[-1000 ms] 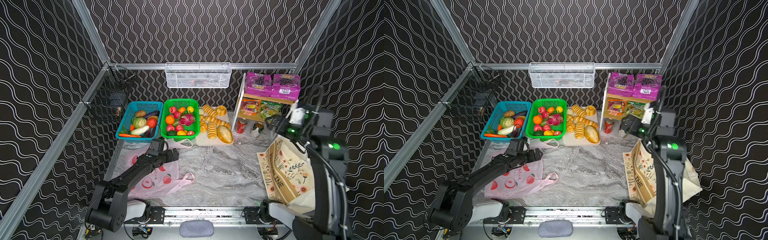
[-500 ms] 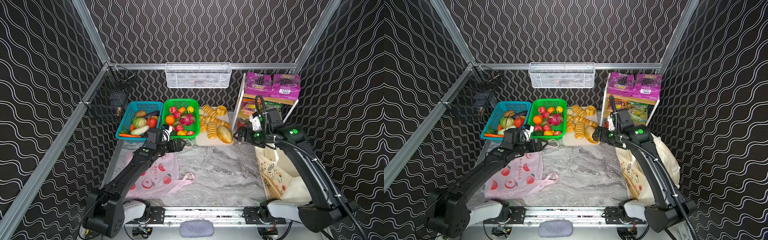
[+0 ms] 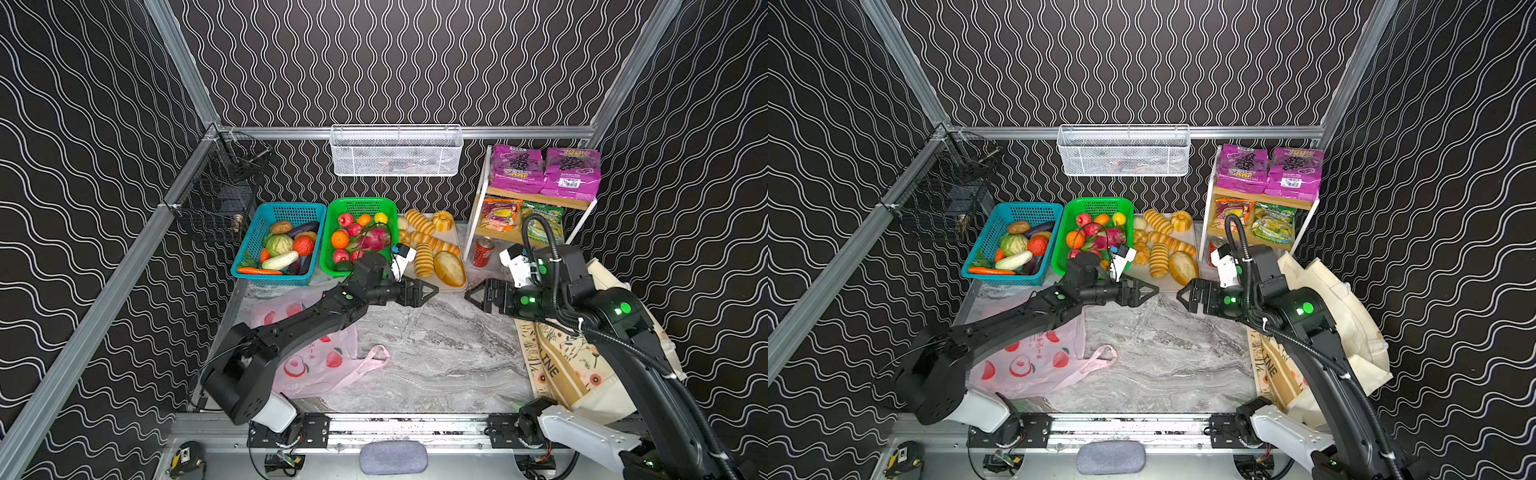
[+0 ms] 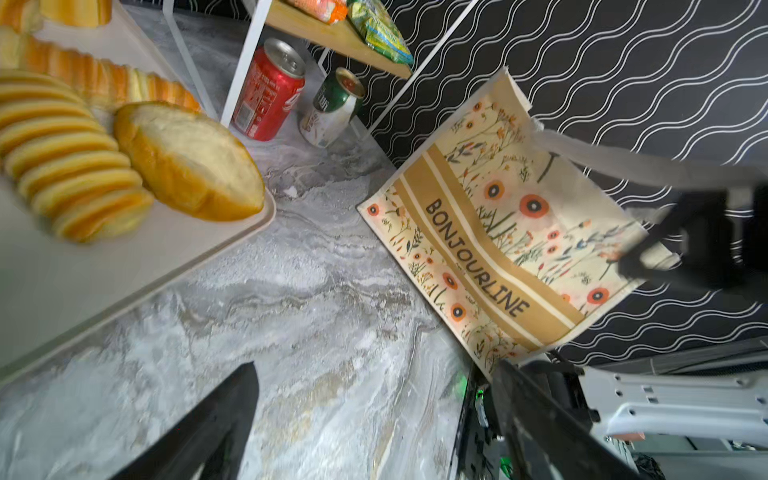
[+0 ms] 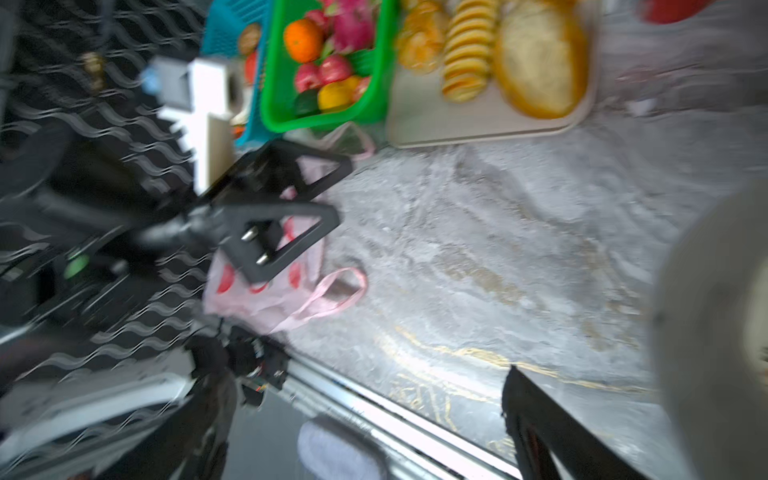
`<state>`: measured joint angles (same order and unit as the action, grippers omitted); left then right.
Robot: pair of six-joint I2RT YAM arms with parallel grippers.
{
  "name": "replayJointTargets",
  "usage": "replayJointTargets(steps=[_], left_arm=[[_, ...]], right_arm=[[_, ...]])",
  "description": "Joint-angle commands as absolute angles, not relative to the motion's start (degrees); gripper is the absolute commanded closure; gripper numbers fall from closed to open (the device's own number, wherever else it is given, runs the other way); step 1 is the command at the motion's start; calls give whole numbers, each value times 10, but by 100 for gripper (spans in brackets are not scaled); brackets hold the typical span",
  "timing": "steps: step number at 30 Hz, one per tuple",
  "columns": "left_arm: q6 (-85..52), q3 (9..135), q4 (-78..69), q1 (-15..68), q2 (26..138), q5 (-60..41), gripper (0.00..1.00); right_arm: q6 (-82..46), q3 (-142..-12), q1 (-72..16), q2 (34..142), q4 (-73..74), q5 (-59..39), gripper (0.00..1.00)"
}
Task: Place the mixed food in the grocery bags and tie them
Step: 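Carry the tote bag with the right gripper toward the table center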
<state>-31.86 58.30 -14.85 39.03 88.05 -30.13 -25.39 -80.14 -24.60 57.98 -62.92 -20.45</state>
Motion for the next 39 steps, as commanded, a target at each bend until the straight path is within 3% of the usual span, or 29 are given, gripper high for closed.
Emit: replayJointTargets(steps=[1,7,9,10,12,14,16,20,24,29,31,34,36,38,39], left_arm=[[-342,610,-213,393,899,-307,10],[-346,619,-195,394,911,-295,8],[-345,615,-189,394,905,-287,8],[-343,611,-188,394,901,-282,8],[-339,607,-181,394,893,-274,8],[-334,607,-175,394,891,-271,8],[-328,613,-162,394,892,-270,8],[-310,622,-129,394,886,-267,8],[-290,616,-105,394,868,-247,7],[-276,609,-81,394,858,-235,7],[-274,608,-79,394,856,-235,7],[-268,612,-70,394,860,-238,7],[-262,616,-61,394,860,-239,7],[-258,614,-58,394,855,-239,7],[-257,613,-60,394,853,-238,7]], right_arm=[[-231,-786,-246,553,-592,-379,0],[-300,-743,-246,496,-457,-549,0],[-300,-764,-246,483,-444,-554,0],[-274,-798,-246,478,-468,-502,0],[-219,-869,-246,472,-534,-286,0],[-215,-926,-246,495,-624,14,0],[-232,-947,-246,550,-715,228,0],[-262,-936,-244,663,-844,367,0],[-258,-892,-238,664,-816,359,1],[-282,-874,-207,670,-833,430,1],[-244,-856,-177,660,-790,381,3],[-194,-814,-100,649,-734,259,13],[-197,-792,-88,648,-721,243,22],[-196,-778,-84,653,-709,220,37],[-193,-777,-85,658,-706,206,50]])
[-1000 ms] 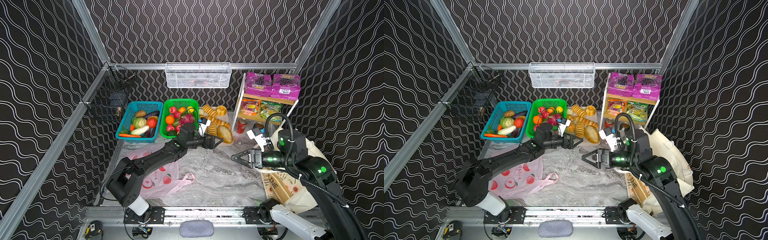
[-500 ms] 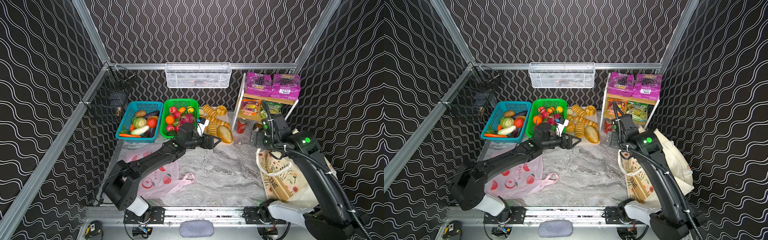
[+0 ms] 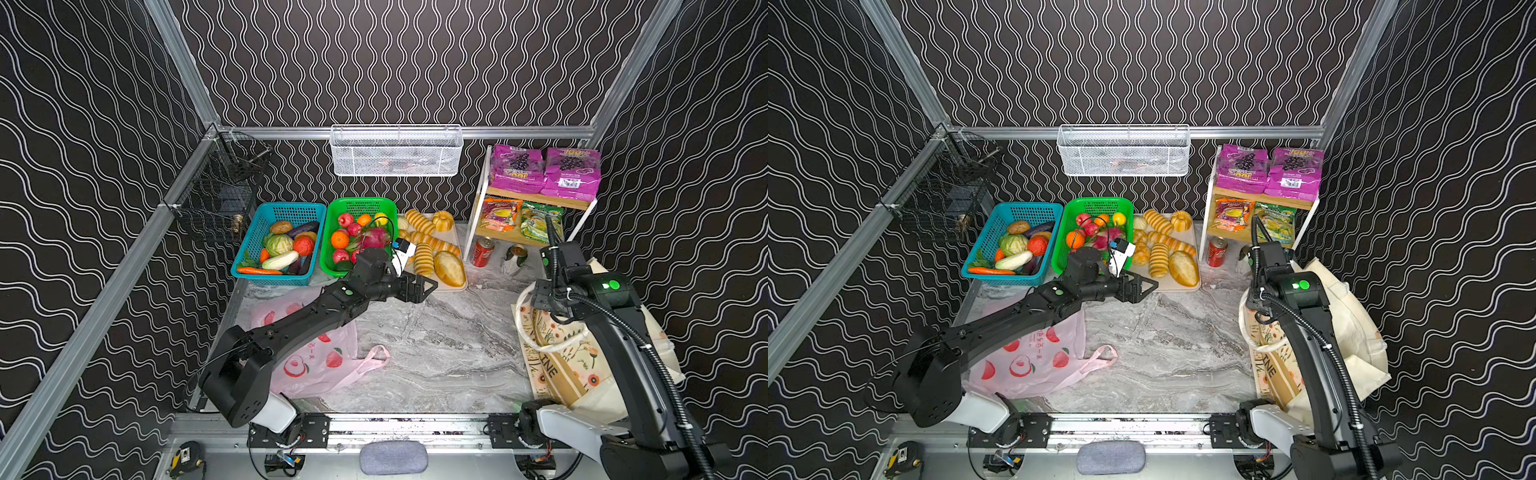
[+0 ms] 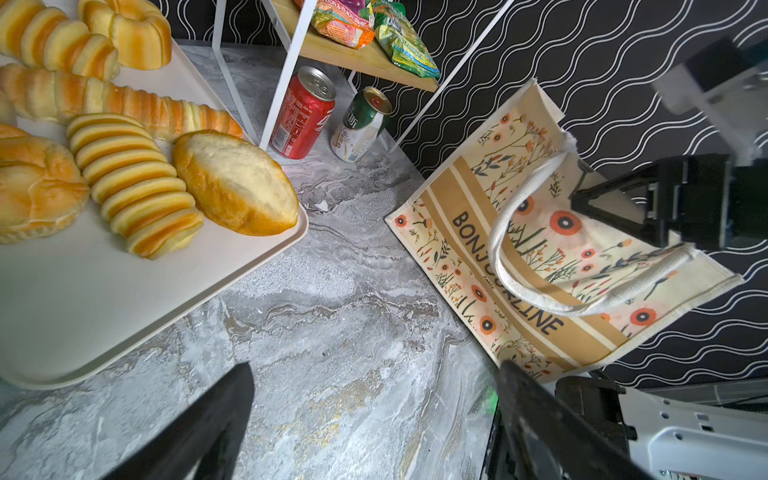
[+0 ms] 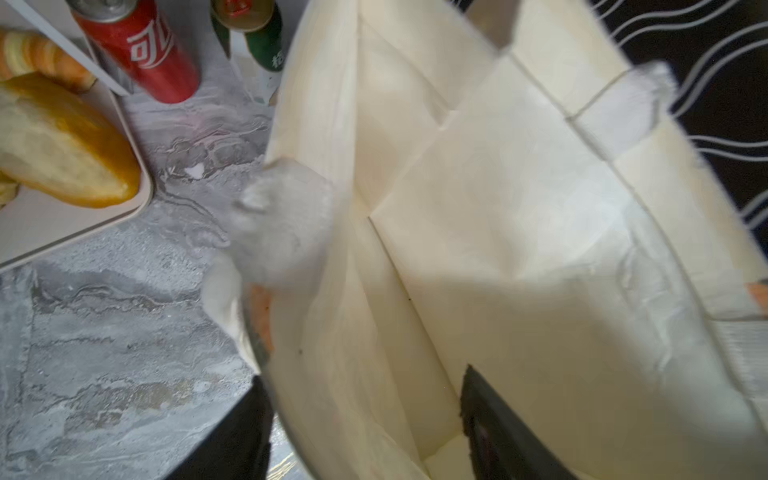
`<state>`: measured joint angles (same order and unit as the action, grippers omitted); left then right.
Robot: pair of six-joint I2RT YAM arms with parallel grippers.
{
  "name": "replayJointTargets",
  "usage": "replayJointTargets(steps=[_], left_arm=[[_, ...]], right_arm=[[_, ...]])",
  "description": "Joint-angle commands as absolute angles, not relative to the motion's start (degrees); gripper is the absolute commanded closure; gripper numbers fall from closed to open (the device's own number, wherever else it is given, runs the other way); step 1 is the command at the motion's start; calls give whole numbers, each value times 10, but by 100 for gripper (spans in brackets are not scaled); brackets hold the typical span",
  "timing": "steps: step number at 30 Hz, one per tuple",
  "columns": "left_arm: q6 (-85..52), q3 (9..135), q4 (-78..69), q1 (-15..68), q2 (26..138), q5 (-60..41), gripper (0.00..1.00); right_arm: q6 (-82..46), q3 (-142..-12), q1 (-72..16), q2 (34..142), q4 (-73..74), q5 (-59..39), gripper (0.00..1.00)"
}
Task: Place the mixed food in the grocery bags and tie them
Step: 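Carry the tote bag with the right gripper toward the table center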
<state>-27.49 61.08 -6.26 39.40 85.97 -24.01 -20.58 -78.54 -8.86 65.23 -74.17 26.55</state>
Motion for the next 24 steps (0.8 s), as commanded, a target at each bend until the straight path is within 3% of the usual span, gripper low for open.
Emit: replayJointTargets(steps=[1,3,5,10,15,24], left_arm=[[-257,611,-60,394,851,-237,7],[-252,613,-49,394,846,-234,7],[-247,613,-35,394,836,-219,6],[-251,595,-6,393,789,-140,5],[-268,630,89,380,771,-95,4],[-283,659,168,361,710,-52,3]], right_arm=[[-196,-784,-84,663,-708,197,62],[-189,-799,-84,666,-705,179,86],[-177,-822,-85,663,-701,150,100],[-182,-889,-121,654,-691,13,100],[-259,-944,-266,680,-696,75,100],[-408,-948,-399,744,-641,115,100]])
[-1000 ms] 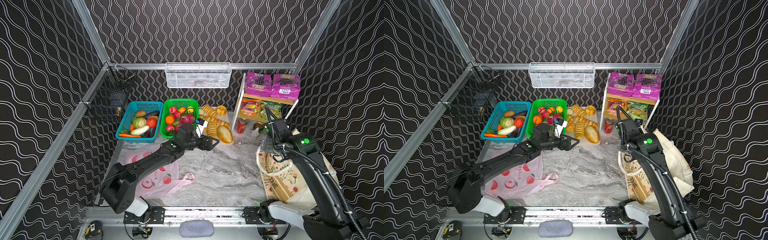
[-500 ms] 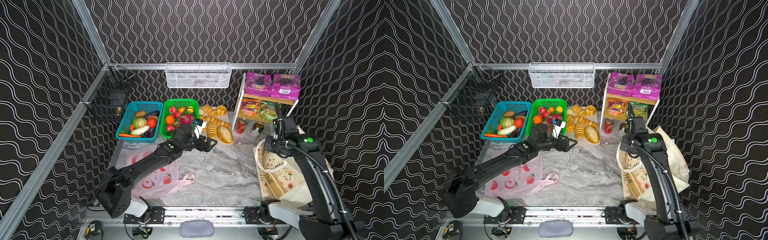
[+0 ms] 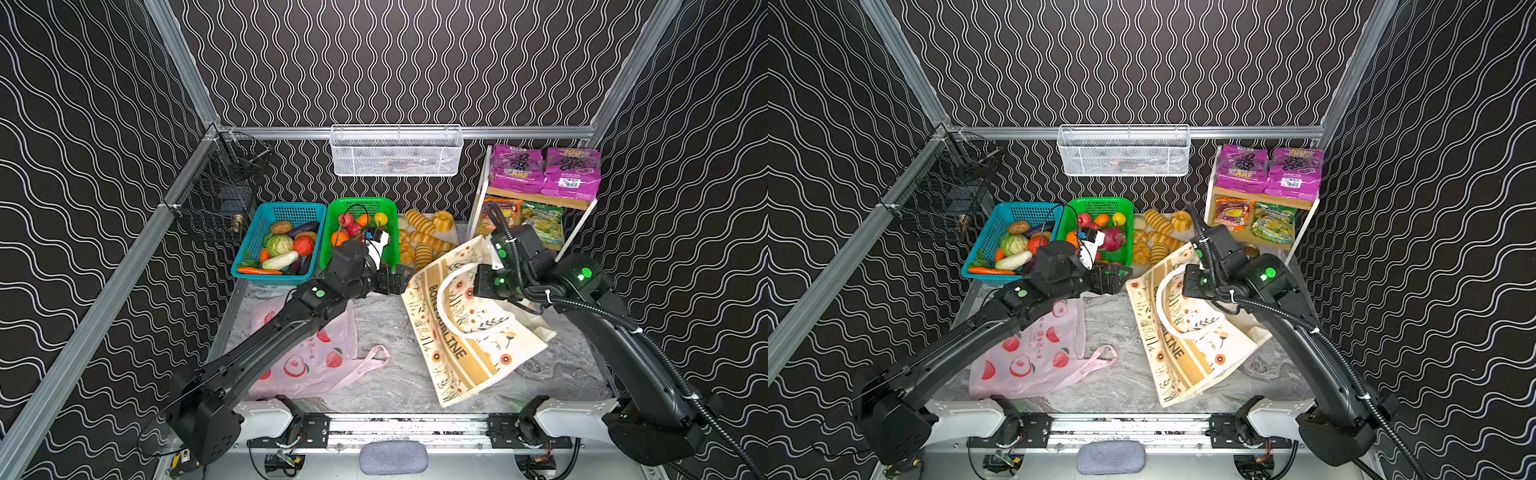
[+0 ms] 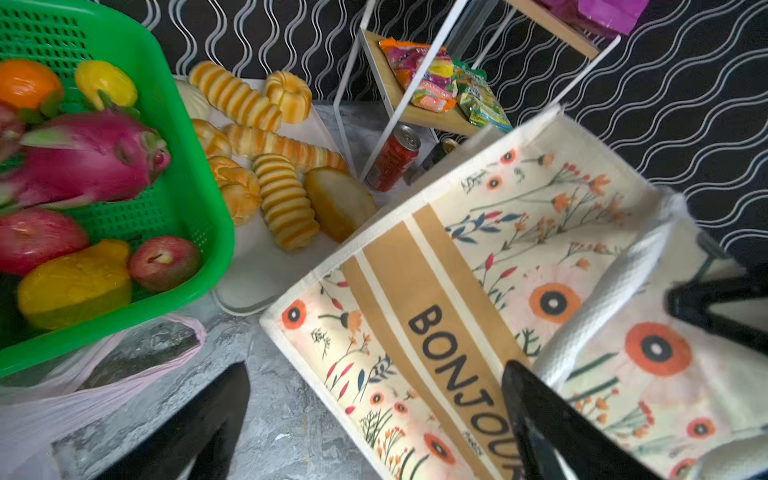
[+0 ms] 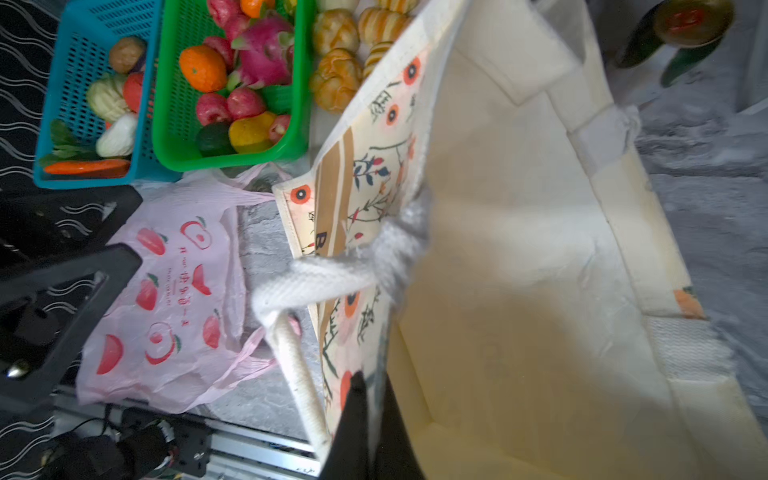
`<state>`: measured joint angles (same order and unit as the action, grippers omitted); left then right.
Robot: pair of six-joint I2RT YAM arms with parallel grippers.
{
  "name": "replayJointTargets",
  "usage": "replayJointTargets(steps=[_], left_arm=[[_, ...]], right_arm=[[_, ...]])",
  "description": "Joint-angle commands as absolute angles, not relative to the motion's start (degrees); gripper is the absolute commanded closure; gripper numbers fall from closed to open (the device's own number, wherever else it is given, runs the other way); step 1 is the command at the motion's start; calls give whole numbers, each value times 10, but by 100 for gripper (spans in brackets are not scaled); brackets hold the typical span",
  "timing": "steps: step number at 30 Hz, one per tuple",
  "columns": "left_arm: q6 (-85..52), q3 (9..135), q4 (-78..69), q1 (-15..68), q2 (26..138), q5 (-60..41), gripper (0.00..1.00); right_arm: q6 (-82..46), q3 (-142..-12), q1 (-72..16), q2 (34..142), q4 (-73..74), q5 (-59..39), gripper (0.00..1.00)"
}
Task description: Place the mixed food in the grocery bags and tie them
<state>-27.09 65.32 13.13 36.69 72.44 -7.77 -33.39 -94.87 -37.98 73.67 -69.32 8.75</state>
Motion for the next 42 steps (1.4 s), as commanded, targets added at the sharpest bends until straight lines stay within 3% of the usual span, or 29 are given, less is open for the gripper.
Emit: replayJointTargets(steps=[1,6,12,15,18,21,26,28,31,33,36,42], left_arm=[[-285,660,174,357,702,-52,3],[-292,659,210,349,669,-34,3],[-293,666,271,339,637,0,1],[-291,680,296,338,628,-6,1],[-285,700,313,338,624,-38,1],[-284,710,326,338,618,-57,1],[-295,714,338,338,618,-92,1],[-315,712,340,340,627,-107,1],[-332,695,320,343,630,-114,1],[-338,685,315,345,631,-111,1],[-334,683,320,345,640,-102,1],[-316,701,316,345,672,-123,1]], right_arm=[[-427,-946,-410,750,-630,120,100],[-455,-929,-441,789,-532,71,98],[-391,-979,-458,825,-450,-42,35],[-353,-1014,-458,820,-440,-71,21],[-318,-1041,-456,807,-445,-54,15],[-296,-1035,-442,802,-426,-105,15],[-296,-1045,-412,782,-500,18,15],[-303,-1011,-350,769,-544,23,13],[-329,-903,-299,747,-640,147,6],[-304,-763,-244,701,-616,119,1],[-257,-644,-143,647,-541,-16,1],[-230,-643,-49,633,-519,-24,1]])
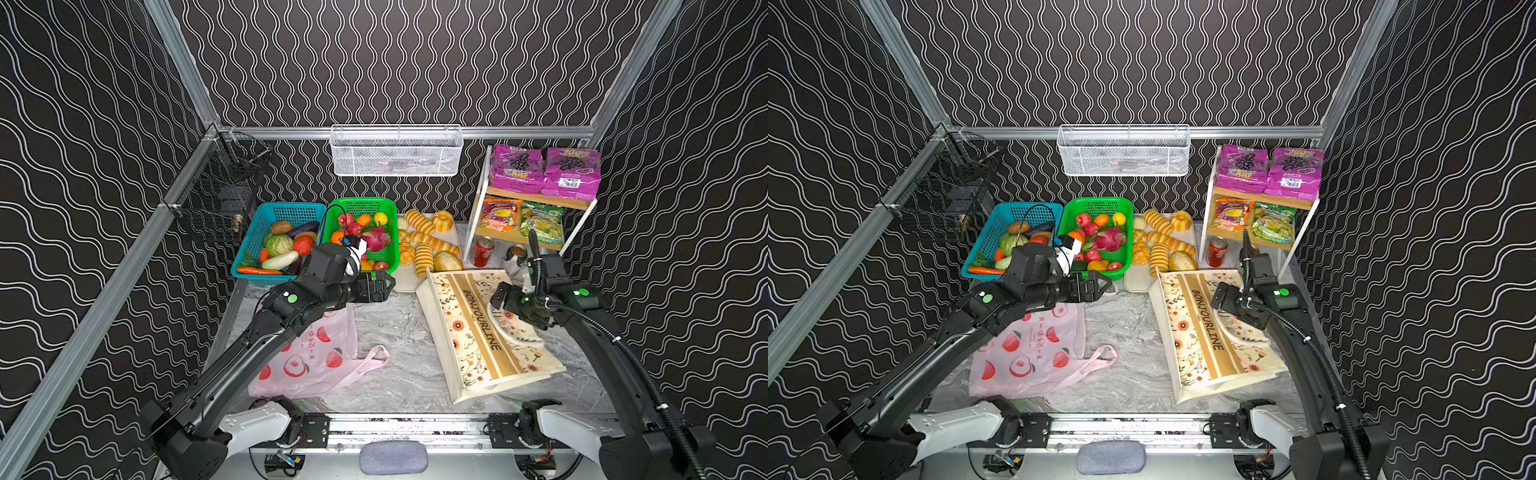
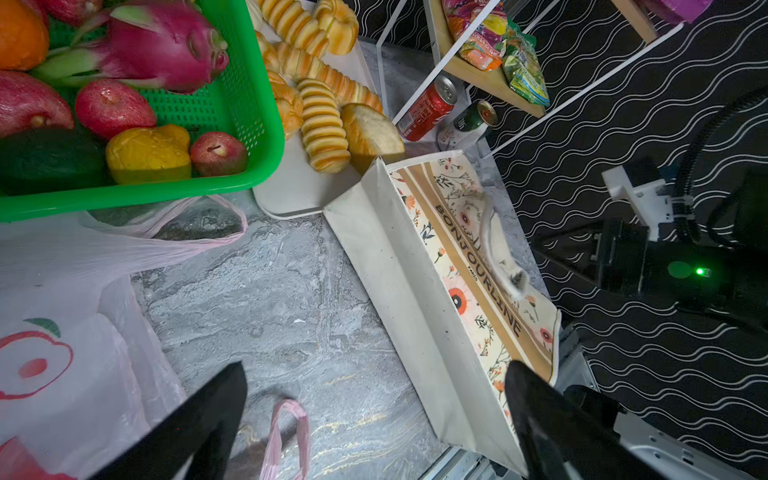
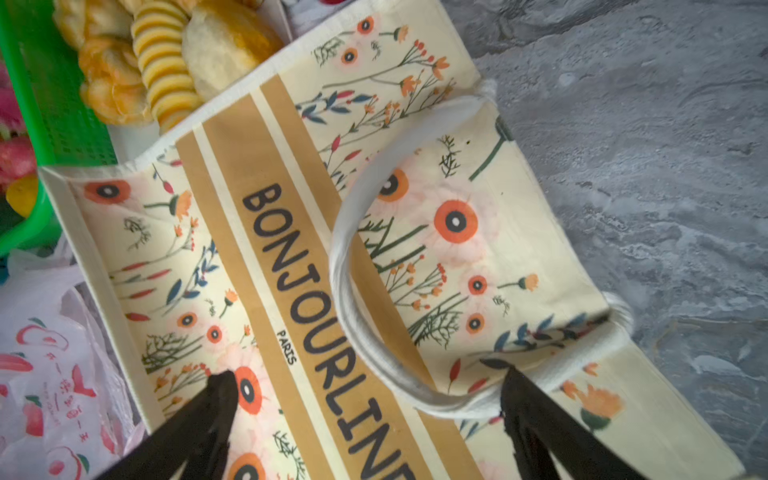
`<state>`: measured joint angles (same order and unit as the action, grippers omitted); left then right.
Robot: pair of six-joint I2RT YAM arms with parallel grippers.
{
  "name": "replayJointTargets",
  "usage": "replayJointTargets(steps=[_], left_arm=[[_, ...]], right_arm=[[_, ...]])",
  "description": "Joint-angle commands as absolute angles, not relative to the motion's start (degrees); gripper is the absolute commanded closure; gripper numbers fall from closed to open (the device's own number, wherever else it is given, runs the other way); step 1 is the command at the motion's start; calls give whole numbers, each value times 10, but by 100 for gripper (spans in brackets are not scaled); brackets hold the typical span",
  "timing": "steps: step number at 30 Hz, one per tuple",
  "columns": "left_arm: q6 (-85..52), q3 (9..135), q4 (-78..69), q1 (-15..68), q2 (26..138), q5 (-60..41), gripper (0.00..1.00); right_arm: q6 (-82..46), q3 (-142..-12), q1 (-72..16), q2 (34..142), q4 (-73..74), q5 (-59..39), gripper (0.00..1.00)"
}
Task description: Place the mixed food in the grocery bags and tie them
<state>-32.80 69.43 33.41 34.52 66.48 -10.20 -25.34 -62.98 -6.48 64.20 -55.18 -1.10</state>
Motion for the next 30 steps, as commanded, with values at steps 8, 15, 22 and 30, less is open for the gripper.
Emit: replayJointTargets(steps=[8,15,22,30], left_arm=[[-343,736,232,421,788,-204,4],[-332,823,287,517,957,-126,1],[-346,783,235,529,1021,-117,16],[-327,737,226,527,1034,-107,73]], right_arm=[[-226,-627,261,662,-456,-227,1],[-328,-490,320,690,-266,-308,1],[-289,-415,317,752,-157,-343,3],[-252,-368,308,794,-90,-442,17]])
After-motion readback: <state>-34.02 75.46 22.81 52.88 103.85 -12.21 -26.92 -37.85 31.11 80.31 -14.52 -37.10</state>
